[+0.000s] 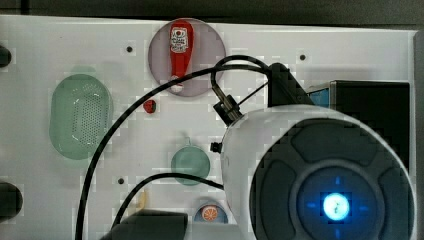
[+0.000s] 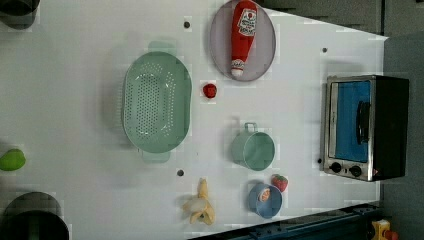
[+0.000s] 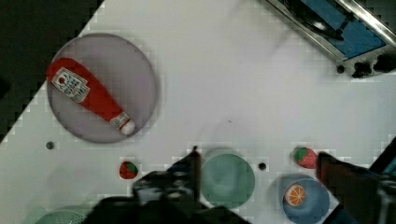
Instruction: Flap open oven.
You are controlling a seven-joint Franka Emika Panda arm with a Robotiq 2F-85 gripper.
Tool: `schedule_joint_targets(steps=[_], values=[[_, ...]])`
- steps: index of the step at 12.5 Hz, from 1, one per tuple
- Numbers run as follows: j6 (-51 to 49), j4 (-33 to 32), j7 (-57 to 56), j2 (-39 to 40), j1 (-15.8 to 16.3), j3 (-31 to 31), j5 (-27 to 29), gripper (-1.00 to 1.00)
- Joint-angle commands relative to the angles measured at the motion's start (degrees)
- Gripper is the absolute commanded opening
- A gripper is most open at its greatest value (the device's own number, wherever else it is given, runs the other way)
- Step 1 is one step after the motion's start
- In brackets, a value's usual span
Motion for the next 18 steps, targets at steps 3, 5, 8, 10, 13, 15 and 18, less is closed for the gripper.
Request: schedule_joint_targets(steps=[3,5,8,10,13,15,18], values=[[-0.7,-1.5,2.3,2.2,-0.1,0.3,0.3,-0.56],[-0.7,-2.4,2.2,2.2,-0.2,0.0,0.1,-0.65],[-0.6,-5.1,-3.6,2.2,-0.3,-2.1,-0.5,-0.65],[-0.1,-6.7,-14.2,2.2,-0.8,-4.2,-0.6,-0.65],[2.9,-9.5,-32.1,2.2,-2.1,-8.4,-0.6,-0.65],[7.1,-11.9,-43.4,2.4,-2.7,-11.8,-0.6,-0.65],[14.2,-15.1,-56.7,4.1,-3.2,-16.6,-0.6,-0.65]])
